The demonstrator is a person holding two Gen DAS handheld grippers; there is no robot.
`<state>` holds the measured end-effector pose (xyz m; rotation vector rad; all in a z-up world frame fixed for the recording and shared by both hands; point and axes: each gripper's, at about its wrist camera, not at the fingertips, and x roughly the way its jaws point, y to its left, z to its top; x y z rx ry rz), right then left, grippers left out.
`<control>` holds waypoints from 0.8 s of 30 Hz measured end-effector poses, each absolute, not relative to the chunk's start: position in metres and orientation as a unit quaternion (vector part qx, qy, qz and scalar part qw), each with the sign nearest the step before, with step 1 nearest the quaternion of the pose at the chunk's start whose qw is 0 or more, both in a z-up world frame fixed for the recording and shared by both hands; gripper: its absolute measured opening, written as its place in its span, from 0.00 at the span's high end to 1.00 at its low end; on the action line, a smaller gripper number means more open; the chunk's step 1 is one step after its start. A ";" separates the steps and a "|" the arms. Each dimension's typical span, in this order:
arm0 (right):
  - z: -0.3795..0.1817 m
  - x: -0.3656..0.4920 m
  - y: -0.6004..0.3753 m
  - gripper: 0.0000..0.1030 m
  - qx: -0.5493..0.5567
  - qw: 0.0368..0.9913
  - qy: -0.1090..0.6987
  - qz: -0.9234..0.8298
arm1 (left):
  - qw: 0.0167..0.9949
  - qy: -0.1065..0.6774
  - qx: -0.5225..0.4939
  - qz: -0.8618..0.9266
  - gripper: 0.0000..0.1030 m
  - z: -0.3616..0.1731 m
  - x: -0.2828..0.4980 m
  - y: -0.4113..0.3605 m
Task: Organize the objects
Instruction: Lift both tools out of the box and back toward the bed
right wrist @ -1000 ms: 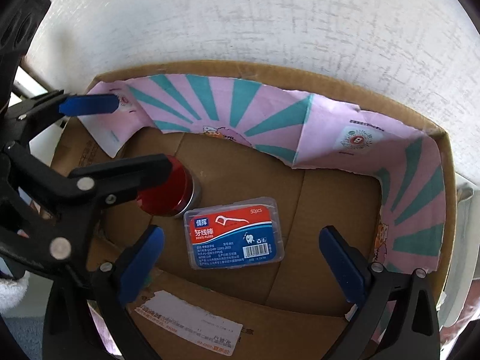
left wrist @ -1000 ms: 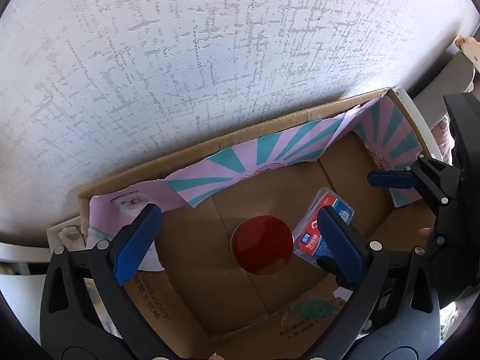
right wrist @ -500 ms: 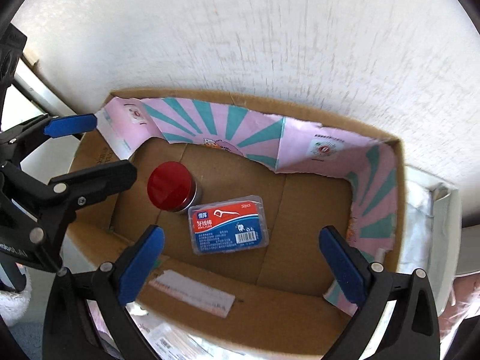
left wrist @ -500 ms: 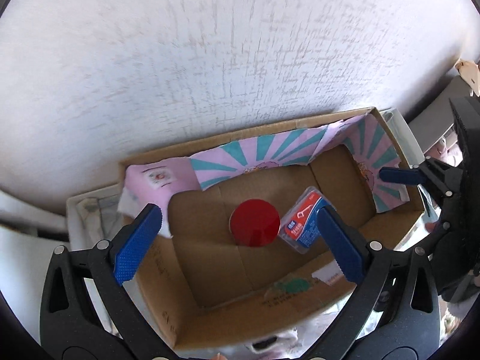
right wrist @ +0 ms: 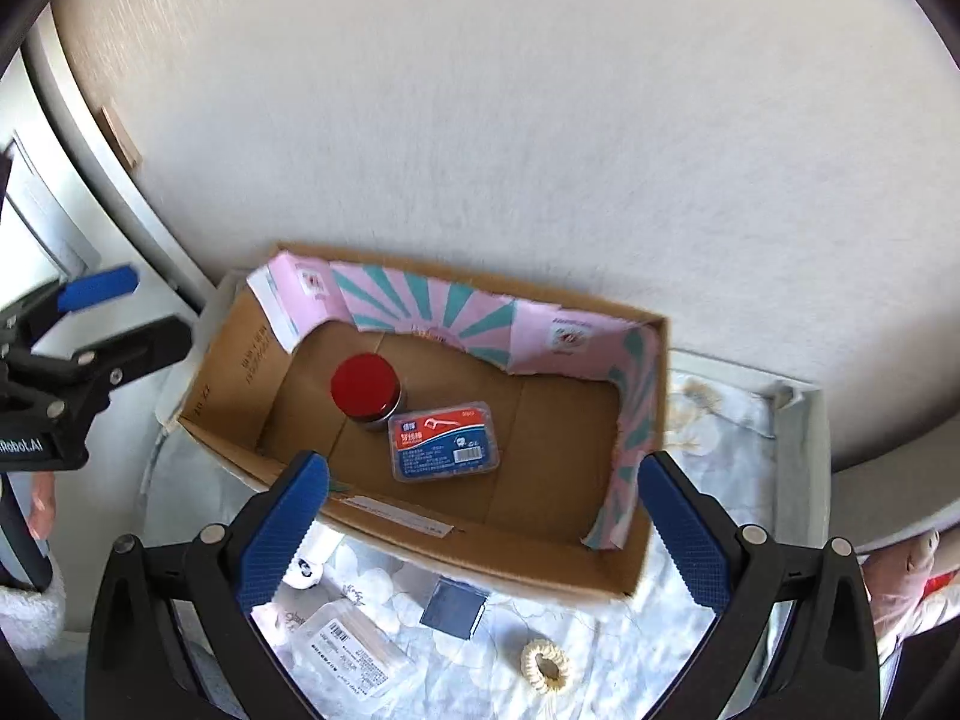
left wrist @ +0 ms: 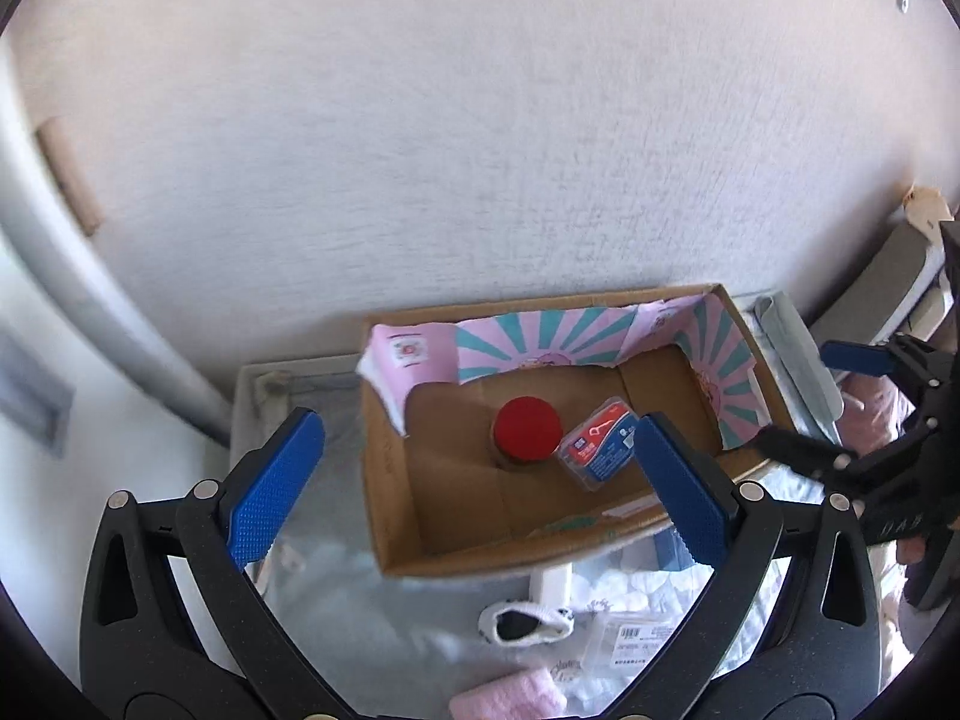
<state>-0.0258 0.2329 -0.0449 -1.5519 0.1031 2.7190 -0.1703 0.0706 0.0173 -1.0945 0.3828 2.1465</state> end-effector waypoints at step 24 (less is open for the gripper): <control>-0.011 0.080 0.200 0.00 -0.371 0.019 0.014 0.928 | 0.238 0.071 -0.387 0.888 0.00 0.021 -0.073 -0.077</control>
